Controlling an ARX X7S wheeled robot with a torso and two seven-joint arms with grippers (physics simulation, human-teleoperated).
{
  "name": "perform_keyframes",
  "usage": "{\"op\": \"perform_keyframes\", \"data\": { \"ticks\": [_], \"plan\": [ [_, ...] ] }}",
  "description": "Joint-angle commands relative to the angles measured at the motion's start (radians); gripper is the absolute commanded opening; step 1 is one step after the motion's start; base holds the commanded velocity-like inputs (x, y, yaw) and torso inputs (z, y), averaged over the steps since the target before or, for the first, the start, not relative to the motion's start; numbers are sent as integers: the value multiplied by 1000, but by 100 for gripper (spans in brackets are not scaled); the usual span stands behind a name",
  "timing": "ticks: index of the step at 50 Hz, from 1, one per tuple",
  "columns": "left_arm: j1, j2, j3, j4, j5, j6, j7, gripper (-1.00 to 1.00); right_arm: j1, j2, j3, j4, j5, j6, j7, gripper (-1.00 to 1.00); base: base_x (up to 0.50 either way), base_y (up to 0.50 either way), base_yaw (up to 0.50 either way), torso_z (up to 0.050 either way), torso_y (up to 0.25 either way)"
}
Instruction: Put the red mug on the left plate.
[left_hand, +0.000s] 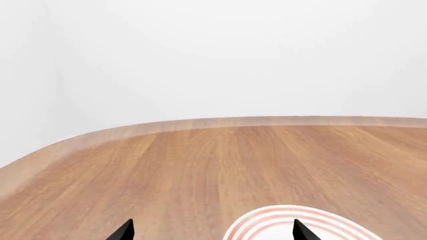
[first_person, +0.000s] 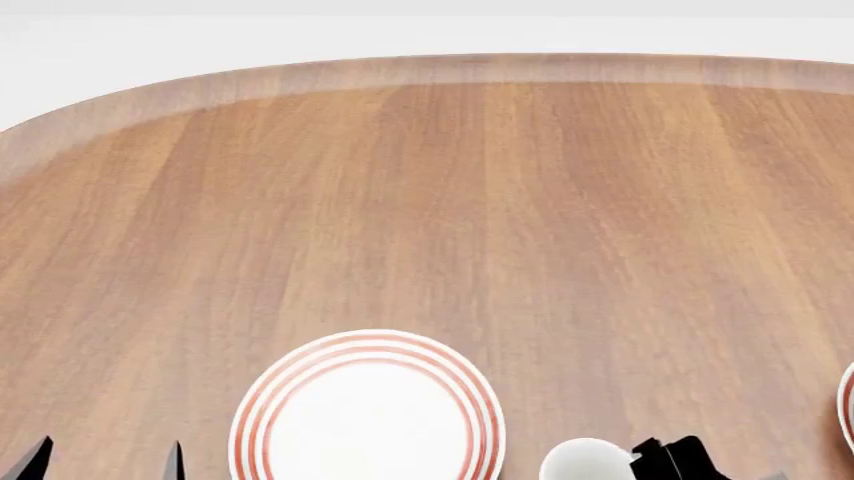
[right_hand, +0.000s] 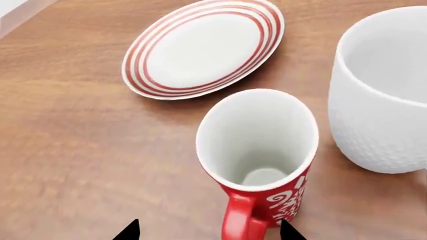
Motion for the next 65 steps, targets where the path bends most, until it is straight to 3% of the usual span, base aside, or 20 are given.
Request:
{"op": "perform_keyframes", "data": {
  "ticks": [1,42,43,65],
  "plan": [
    [-1,-4,3,1,-4,1,-4,100,11,1,7,57,22,-25,-21,100,0,0,0,0,0],
    [-7,-14,15,-9,-10,11,-18,100,60,7,0,196,68,-69,-80,100,0,0,0,0,0],
    [-7,-15,16,-9,-10,11,-18,100,62,7,-2,197,67,-67,-79,-100,0,0,0,0,0],
    [-4,-22,21,-2,-16,13,-27,100,14,24,-32,93,76,-50,-53,-100,0,0,0,0,0]
  ]
}}
